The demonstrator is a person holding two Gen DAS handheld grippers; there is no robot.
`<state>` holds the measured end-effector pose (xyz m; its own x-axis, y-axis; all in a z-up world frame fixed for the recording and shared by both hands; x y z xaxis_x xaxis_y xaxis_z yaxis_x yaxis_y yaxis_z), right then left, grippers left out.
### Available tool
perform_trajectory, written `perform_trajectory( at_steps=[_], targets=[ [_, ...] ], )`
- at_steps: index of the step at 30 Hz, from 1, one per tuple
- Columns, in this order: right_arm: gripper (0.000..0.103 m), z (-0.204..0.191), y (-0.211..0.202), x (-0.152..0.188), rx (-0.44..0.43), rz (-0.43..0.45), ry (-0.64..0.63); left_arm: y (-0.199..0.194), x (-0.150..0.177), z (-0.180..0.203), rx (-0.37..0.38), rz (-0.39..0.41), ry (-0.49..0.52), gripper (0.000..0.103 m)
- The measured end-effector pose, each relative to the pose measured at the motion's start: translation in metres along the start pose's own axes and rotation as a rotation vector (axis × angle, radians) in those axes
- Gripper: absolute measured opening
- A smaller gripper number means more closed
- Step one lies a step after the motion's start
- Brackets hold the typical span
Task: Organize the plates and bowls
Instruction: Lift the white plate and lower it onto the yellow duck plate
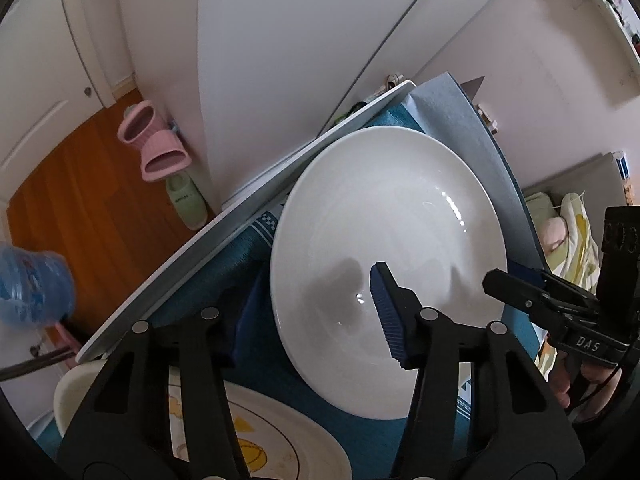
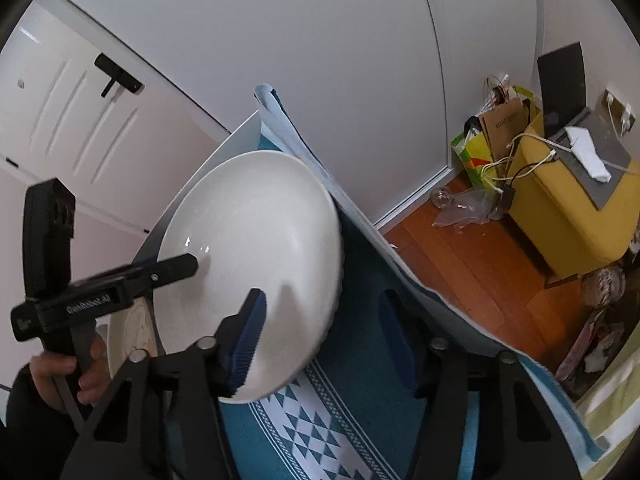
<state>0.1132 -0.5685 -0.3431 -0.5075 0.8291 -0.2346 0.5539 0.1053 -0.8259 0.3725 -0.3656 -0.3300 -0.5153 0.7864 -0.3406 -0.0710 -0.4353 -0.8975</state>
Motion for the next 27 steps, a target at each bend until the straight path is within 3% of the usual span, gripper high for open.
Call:
perform_trajectory(
  at_steps=[2, 4, 7, 12, 22, 27],
  targets=[
    [0.042, -0.003, 0.003, 0.000, -0.004, -0.001, -0.005, 0.000, 0.001, -0.002, 0.007, 0.006, -0.002, 0.047],
    [0.033, -0.005, 0.007, 0.000, 0.001, -0.003, -0.014, 0.001, 0.000, -0.005, -0.002, 0.006, 0.000, 0.035],
    [0.027, -0.005, 0.011, 0.000, 0.007, 0.001, -0.017, 0.005, 0.001, -0.010, -0.007, 0.009, -0.008, 0.026],
    [0.014, 0.001, 0.014, -0.002, 0.020, 0.010, 0.009, 0.007, 0.002, -0.007, -0.066, 0.006, 0.023, 0.021],
    [0.014, 0.000, 0.011, -0.002, 0.031, 0.014, -0.046, -0.001, 0.002, 0.014, -0.180, 0.011, 0.075, 0.021],
    [0.014, -0.001, 0.005, -0.002, 0.022, 0.021, -0.074, -0.010, 0.003, 0.021, -0.191, 0.022, 0.075, 0.021]
  ],
)
Point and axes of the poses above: each gripper's, at about its wrist camera, not at the fingertips, and y roughly the way its jaws point, z to its right, x to its underside, the point moved 2 cm from there along y, roughly the way its jaws point, and after that the axes turned 12 degrees about y, right-handed, at the moved point
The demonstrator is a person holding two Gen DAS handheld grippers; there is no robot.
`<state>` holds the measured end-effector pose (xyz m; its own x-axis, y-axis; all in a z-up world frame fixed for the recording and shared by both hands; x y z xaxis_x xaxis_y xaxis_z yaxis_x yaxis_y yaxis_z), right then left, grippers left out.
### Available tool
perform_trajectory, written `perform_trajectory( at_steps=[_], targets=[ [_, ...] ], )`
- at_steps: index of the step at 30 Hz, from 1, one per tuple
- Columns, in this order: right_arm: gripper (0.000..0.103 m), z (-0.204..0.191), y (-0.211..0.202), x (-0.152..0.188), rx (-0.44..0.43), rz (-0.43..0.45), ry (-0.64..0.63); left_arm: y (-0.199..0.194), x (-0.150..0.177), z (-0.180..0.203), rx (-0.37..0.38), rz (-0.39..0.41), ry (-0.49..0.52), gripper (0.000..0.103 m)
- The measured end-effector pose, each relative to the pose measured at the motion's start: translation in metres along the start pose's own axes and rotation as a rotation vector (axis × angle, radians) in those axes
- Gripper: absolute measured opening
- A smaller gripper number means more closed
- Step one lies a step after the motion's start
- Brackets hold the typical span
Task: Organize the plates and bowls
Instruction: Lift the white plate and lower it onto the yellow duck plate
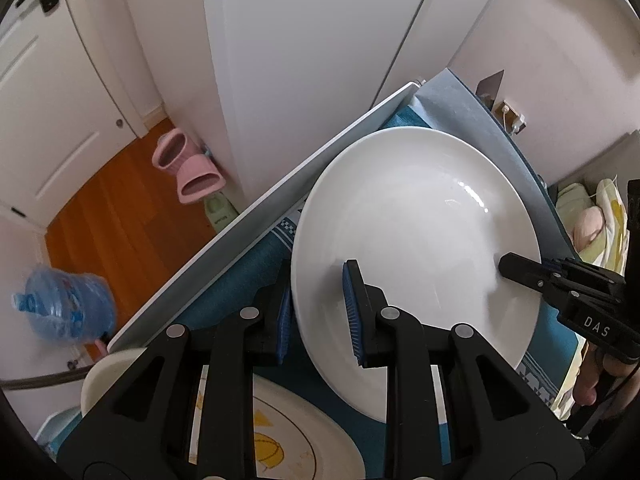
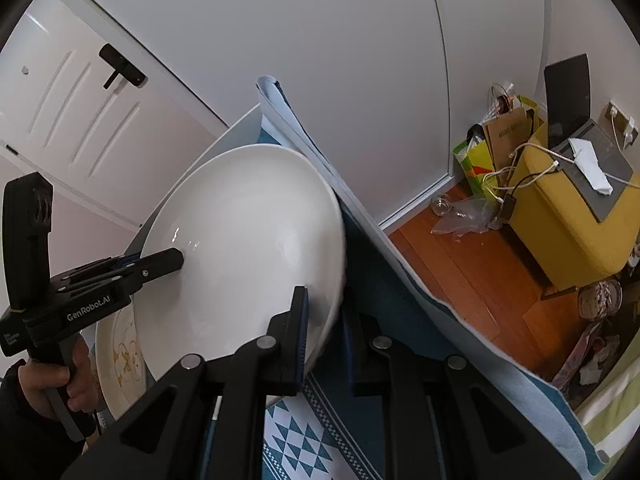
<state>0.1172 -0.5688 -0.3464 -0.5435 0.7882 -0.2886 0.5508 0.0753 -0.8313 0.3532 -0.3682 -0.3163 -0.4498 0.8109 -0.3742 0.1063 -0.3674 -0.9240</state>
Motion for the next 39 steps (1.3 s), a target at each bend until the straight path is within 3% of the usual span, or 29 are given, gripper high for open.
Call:
perform_trajectory(
  at_steps=[12, 19, 26, 33, 39],
  targets=[
    [0.014, -0.003, -0.026, 0.003, -0.009, 0.018, -0.048, -0.032, 0.013, 0.015, -0.019, 0.051, -0.018, 0.021],
    [0.014, -0.026, -0.061, 0.014, -0.030, 0.031, -0.140, -0.082, 0.040, 0.026, -0.058, 0.106, -0.071, 0.021],
    [0.014, -0.059, -0.096, 0.044, -0.087, 0.007, -0.269, -0.148, 0.097, 0.034, -0.129, 0.167, -0.207, 0.021],
    [0.014, -0.095, -0.106, 0.085, -0.184, -0.104, -0.451, -0.202, 0.180, 0.047, -0.246, 0.196, -0.429, 0.021],
    [0.014, -0.115, -0.096, 0.133, -0.234, -0.223, -0.607, -0.216, 0.253, 0.058, -0.307, 0.187, -0.616, 0.021]
  ],
)
Point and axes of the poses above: each gripper's, at about its wrist camera, not at the fingertips, and y roughly the way its jaws point, z to its right, x to its underside, the point moved 2 cm from there along y, roughly the way its jaws point, and after that the axes turned 12 degrees about y, right-handed, at the moved point
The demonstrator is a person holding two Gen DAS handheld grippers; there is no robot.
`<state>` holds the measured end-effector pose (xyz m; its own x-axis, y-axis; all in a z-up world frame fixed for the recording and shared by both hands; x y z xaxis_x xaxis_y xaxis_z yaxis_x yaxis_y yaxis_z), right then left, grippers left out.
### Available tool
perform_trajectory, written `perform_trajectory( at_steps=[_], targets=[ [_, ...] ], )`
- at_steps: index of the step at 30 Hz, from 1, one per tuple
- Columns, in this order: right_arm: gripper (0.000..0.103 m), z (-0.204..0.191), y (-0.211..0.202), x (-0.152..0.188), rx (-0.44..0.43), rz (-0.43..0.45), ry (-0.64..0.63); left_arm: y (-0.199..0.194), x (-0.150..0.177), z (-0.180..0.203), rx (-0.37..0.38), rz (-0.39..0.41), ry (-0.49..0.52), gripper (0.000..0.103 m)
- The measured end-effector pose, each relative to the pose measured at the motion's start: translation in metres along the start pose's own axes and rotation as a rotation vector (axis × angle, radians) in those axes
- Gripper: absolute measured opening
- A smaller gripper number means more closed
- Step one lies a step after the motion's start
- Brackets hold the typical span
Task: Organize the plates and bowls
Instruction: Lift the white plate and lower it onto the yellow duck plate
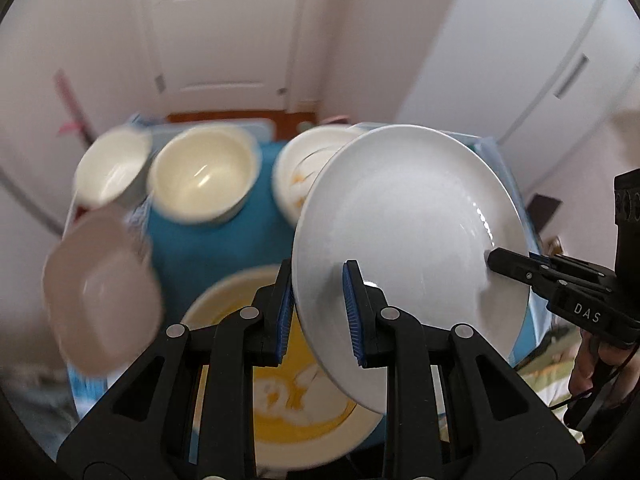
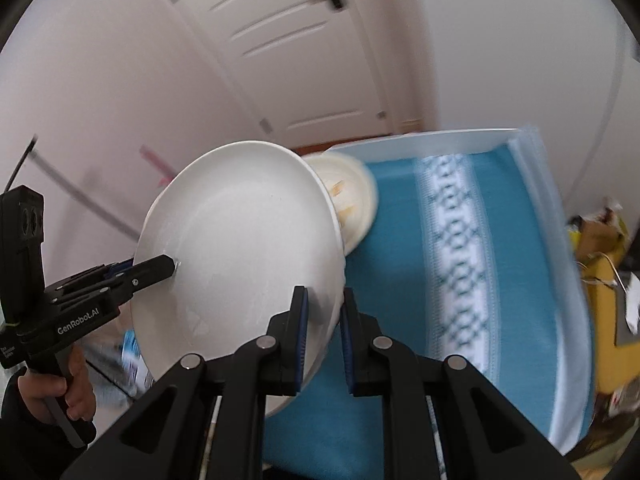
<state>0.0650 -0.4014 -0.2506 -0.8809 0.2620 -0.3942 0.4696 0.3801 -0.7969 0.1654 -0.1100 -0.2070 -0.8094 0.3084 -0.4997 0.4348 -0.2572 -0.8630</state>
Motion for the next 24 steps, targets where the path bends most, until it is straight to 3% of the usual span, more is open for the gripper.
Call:
perform_trajectory(
  at_steps=[6, 13, 24],
  targets=[
    [0.014, -0.028, 0.036, 0.027, -0.025, -0.111, -0.116, 0.001, 0.063, -0.030, -0.036, -0.031, -0.160, 0.021],
    [0.014, -0.047, 0.069, 0.056, -0.001, -0.176, -0.227, 0.021, 0.122, -0.049, -0.042, -0.073, -0.269, 0.021],
    [0.014, -0.053, 0.083, 0.060, 0.033, -0.191, -0.285, 0.039, 0.127, -0.049, -0.070, -0.083, -0.285, 0.021]
  ],
)
Point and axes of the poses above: each gripper's, at about its wrist camera, not at the fingertips, and y roughly the way its jaws point, z to its right, x to its underside, the point moved 2 cm from there along y, roughly the way its jaws point, and after that the axes turned 12 degrees about y, right-handed, at the moved point
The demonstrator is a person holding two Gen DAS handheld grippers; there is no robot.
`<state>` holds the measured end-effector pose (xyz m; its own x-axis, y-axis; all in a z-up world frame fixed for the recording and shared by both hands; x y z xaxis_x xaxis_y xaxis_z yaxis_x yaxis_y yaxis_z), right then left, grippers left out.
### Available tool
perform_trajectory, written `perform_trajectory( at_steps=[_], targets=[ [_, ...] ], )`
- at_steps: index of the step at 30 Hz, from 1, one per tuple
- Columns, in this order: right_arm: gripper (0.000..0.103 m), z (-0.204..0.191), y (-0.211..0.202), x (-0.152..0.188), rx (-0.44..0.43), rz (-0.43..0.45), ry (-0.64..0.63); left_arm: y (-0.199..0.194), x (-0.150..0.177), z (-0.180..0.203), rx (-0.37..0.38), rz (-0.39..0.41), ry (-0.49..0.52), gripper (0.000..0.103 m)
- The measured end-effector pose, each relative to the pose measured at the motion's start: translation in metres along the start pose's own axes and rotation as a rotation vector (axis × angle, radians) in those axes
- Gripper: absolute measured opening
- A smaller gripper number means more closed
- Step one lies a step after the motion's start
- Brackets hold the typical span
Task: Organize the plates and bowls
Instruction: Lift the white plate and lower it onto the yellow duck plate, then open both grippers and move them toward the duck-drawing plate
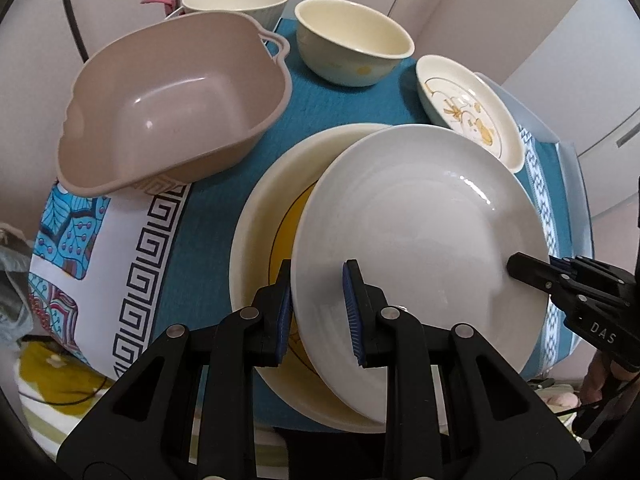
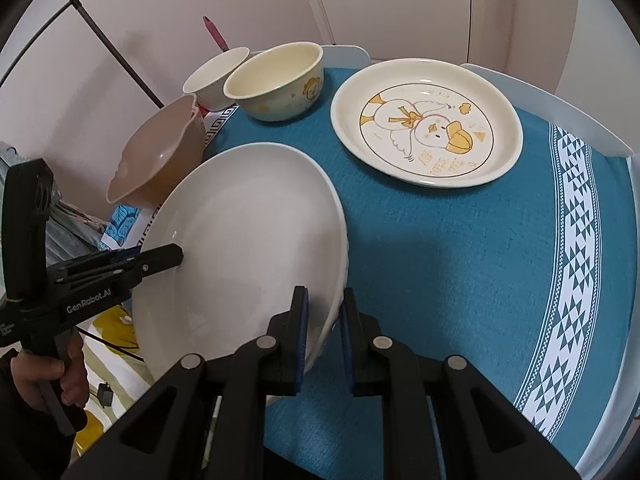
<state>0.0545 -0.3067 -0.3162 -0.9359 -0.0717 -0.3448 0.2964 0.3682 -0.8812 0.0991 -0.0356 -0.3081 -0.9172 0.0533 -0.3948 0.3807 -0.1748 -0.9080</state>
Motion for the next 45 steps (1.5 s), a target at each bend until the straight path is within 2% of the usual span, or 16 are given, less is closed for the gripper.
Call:
perform_trajectory(
  at_steps=[5, 19, 26, 37, 45],
  targets=[
    [0.014, -0.003, 0.001, 0.002, 0.022, 0.001, -0.018, 0.005, -0.002, 0.004, -0.041, -0.016, 0.026, 0.021],
    [0.014, -0.013, 0.003, 0.001, 0.067, 0.035, -0.082, 0.010, -0.007, 0.026, -0.252, -0.049, 0.188, 0.021],
    [0.014, -0.016, 0.005, 0.000, 0.107, 0.055, -0.120, 0.000, -0.012, 0.030, -0.308, -0.041, 0.235, 0.021],
    [0.014, -0.018, 0.006, -0.002, 0.136, 0.069, -0.156, -0.004, -0.011, 0.028, -0.334, -0.027, 0.249, 0.021],
    [0.014, -0.019, 0.007, -0.004, 0.136, 0.068, -0.159, -0.004, -0.012, 0.026, -0.317, -0.027, 0.242, 0.021]
  ],
)
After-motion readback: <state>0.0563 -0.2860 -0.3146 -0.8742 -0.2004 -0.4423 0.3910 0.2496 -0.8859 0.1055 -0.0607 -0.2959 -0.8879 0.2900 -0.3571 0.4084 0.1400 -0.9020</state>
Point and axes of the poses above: each gripper's, at about its wrist camera, not at the fingertips, and y roughly the way its jaws point, z to its right, x to its underside, the point moved 2 cm from there along y, roughly the way its jaws point, and after that the axes turned 12 degrees about y, right-handed, at the moved point
